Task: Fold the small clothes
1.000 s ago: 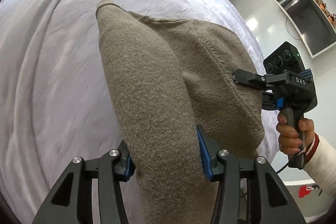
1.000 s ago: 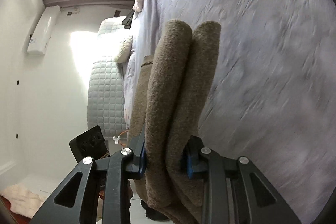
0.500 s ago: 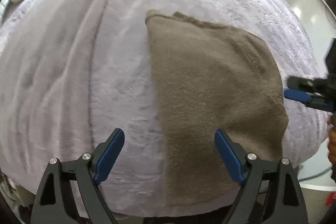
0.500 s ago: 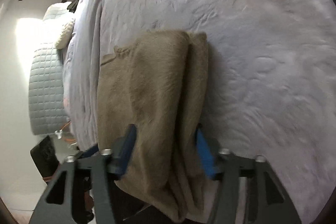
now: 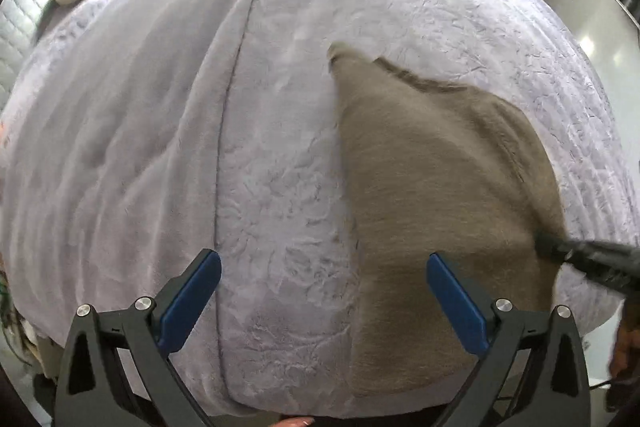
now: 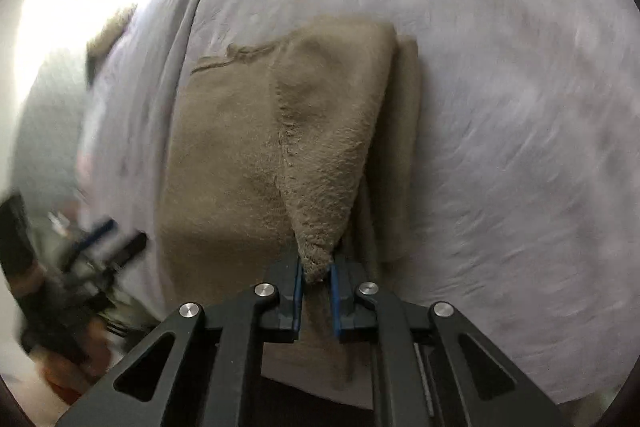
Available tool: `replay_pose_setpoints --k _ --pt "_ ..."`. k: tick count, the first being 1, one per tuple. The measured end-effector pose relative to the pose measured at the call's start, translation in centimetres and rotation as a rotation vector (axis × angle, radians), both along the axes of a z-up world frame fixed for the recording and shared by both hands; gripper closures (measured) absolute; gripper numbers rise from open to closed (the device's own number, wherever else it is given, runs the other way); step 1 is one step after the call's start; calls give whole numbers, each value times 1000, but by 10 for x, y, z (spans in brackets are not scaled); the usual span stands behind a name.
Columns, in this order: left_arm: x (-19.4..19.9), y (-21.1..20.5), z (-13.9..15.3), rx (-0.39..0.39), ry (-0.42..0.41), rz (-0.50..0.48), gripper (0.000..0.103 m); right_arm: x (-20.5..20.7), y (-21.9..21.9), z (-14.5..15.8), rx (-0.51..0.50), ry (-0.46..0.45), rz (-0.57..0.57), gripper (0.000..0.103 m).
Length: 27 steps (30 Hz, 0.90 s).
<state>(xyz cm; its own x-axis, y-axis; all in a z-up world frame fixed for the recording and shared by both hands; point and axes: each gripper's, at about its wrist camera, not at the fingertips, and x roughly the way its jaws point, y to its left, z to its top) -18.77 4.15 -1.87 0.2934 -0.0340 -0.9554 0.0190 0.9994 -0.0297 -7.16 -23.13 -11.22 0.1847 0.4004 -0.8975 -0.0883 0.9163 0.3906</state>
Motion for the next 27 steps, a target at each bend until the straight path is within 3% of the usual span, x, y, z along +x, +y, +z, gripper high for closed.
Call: replay_pose_setpoints --k 2,4,10,14,18,20,22,27 --pt "0 1 -5 16 29 5 0 -3 -1 -22 -67 41 19 92" --pt "-1 1 -5 7 45 8 0 -5 -3 -42 -60 85 -4 92" --pt "0 0 -4 -31 81 9 0 -20 -24 -40 -36 100 -48 92" --pt "0 -5 0 -28 84 -4 0 -16 -49 -30 42 131 -139 86" --pt "0 -11 3 -49 109 -35 0 -14 -59 8 33 38 -196 82" --pt "1 -14 4 -49 112 -45 0 -8 -53 29 35 -51 -181 82" --pt "2 -18 6 -35 104 -55 0 6 -43 32 32 -61 -150 82" --pt "4 -18 18 -32 75 -43 0 28 -30 -26 -19 96 -127 82"
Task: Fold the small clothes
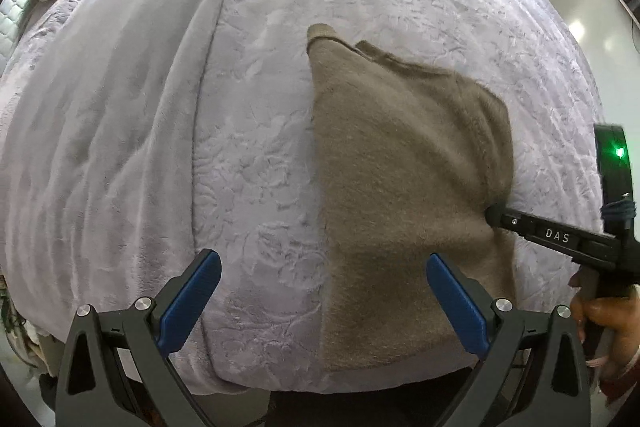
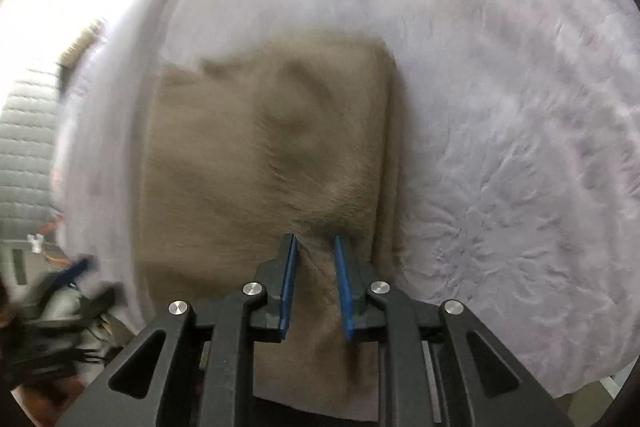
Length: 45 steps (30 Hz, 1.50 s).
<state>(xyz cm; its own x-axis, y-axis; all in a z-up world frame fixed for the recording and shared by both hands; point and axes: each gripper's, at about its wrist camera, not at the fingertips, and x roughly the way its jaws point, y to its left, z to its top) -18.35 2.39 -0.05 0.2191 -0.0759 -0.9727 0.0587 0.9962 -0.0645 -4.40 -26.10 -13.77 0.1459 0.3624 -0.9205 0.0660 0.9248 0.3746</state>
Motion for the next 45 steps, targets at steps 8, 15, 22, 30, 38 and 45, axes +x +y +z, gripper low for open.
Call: replay_pose_setpoints --k 8,15,22,30,38,45 --pt "3 -5 12 -8 10 -67 0 -18 -33 20 7 35 -53 56" --pt "-5 -28 30 58 -16 -109 0 -38 -15 49 -90 24 -20 27" --pt "-8 -33 36 95 -25 -85 0 -44 23 84 -164 -90 3 0" --pt "-9 -21 33 100 4 -28 0 -42 34 98 -216 -89 0 0" --pt "-11 -15 26 112 34 -4 0 -51 35 95 -232 -40 -24 0" --pt "-11 -12 26 108 42 -1 0 -52 38 94 -238 -32 -15 0"
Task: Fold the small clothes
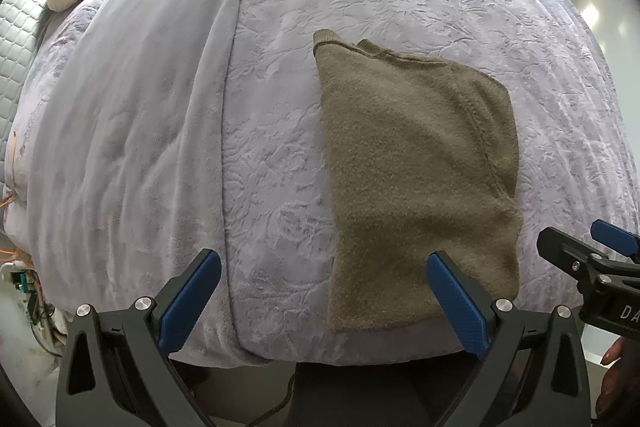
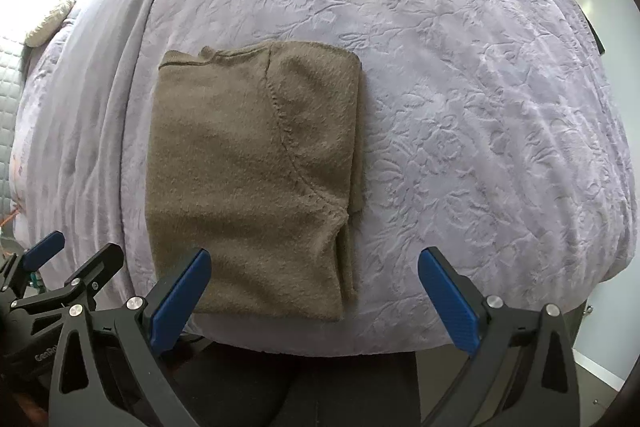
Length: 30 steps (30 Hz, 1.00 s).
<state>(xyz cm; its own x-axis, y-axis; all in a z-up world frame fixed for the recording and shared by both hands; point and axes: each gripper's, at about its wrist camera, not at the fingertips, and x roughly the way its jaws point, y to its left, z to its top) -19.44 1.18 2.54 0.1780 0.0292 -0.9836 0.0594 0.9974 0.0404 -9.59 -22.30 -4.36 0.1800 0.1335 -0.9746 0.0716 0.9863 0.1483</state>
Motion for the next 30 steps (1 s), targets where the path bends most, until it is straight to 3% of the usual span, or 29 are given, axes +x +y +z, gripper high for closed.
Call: replay_pose_setpoints --k 30 --pt "-6 -2 -1 -1 13 21 0 -4 2 -4 -7 16 11 0"
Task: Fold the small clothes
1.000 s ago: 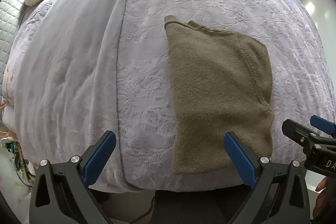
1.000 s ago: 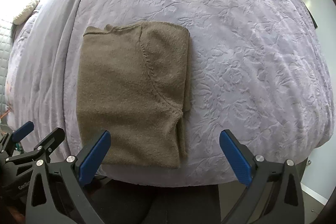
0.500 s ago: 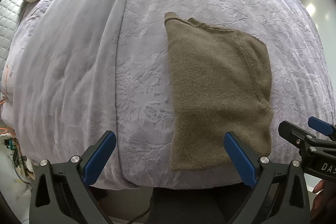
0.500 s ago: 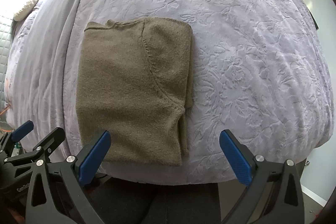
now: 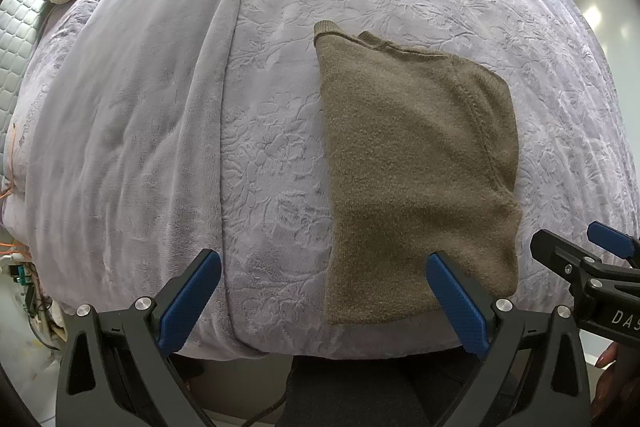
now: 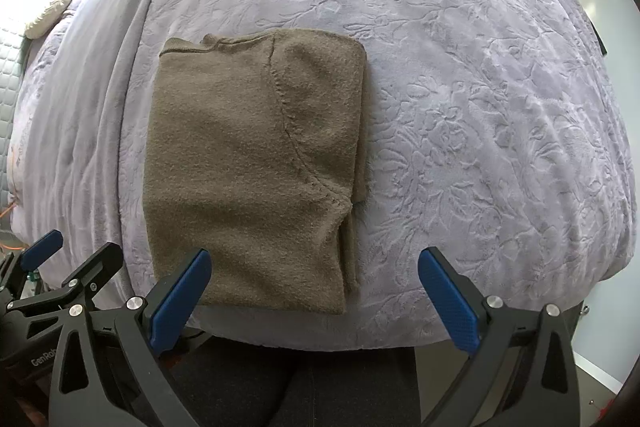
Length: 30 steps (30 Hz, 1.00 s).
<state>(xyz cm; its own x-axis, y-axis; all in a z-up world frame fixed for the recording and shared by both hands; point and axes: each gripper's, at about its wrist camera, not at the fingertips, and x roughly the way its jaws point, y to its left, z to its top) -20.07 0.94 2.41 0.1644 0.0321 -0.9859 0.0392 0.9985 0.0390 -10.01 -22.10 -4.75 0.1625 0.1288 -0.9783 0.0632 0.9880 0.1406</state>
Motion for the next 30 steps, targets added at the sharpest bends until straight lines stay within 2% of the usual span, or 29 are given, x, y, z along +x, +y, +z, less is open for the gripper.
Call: replay_pose_setpoints --k 30 --pt "-1 4 -3 2 7 5 0 2 2 -1 0 0 4 0"
